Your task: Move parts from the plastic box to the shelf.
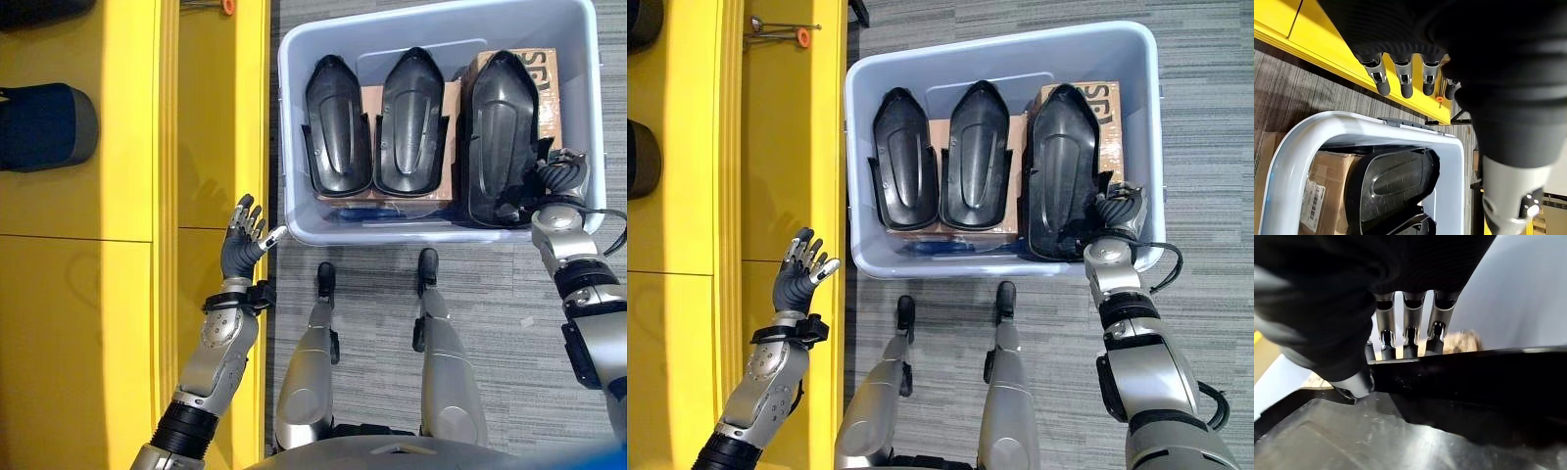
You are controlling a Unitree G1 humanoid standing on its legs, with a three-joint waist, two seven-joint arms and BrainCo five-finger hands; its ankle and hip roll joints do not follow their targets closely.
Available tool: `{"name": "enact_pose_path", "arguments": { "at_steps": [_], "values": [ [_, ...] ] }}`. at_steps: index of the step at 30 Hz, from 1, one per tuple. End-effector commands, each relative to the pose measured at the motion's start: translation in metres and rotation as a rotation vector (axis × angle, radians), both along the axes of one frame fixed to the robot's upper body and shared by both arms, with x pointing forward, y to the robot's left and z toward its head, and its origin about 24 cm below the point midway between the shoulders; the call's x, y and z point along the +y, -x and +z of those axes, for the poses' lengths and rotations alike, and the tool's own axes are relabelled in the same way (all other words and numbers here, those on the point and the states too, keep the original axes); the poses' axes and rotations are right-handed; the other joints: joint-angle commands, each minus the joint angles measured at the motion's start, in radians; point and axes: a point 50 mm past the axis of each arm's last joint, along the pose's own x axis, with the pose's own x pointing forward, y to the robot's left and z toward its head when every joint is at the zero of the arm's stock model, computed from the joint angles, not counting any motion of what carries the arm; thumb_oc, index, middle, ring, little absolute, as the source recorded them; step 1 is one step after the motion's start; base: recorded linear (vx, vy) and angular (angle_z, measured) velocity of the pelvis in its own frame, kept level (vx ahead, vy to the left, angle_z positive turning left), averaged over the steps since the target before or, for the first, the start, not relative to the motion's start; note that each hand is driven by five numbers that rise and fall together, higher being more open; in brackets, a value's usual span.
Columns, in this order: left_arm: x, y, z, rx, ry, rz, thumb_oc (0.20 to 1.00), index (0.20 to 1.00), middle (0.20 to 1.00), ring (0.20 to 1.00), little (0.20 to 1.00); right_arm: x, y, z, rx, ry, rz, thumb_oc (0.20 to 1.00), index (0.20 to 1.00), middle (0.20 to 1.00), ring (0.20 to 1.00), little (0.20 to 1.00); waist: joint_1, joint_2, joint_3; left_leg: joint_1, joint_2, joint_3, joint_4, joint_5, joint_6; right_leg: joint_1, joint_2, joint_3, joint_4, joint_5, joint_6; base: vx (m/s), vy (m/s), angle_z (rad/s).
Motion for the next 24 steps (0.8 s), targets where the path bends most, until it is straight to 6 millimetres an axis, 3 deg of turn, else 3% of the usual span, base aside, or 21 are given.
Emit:
{"name": "enact_pose_path", "arguments": {
  "at_steps": [1,15,19,24],
  "values": [
    [0.002,0.003,0.017,-0.093,-0.017,-0.022,1.0,1.0,1.0,1.0,1.0,0.016,-0.001,-0.004,0.003,0.05,0.064,0.2,0.2,0.2,0.2,0.2,0.018,-0.02,-0.008,0.078,0.001,-0.053,0.005,-0.079,0.007,-0.059,-0.104,-0.099,0.144,-0.091,0.097,0.0,-0.002,0.05],
    [0.009,0.002,0.018,-0.093,-0.03,0.005,1.0,1.0,1.0,1.0,1.0,0.024,0.009,0.018,-0.167,0.069,0.103,0.2,0.2,0.2,0.2,0.2,0.01,-0.041,-0.028,0.093,0.002,-0.058,0.005,-0.08,0.007,-0.028,-0.105,-0.104,0.131,-0.086,0.098,0.0,-0.001,0.02],
    [0.011,0.002,0.018,-0.088,-0.032,0.016,1.0,1.0,1.0,1.0,1.0,0.033,0.019,0.023,-0.256,0.02,0.15,0.2,0.2,0.2,0.2,0.2,0.003,-0.049,-0.035,0.1,0.006,-0.06,0.005,-0.081,0.005,-0.012,-0.103,-0.112,0.126,-0.086,0.099,0.0,0.0,0.0],
    [0.017,0.007,0.013,-0.058,-0.033,0.036,1.0,1.0,1.0,1.0,1.0,0.054,0.046,0.029,-0.434,-0.101,0.282,0.2,0.2,0.2,0.2,0.2,-0.007,-0.073,-0.067,0.127,0.014,-0.066,0.005,-0.087,-0.002,0.043,-0.103,-0.127,0.104,-0.085,0.102,0.01,-0.017,0.07]
  ]
}}
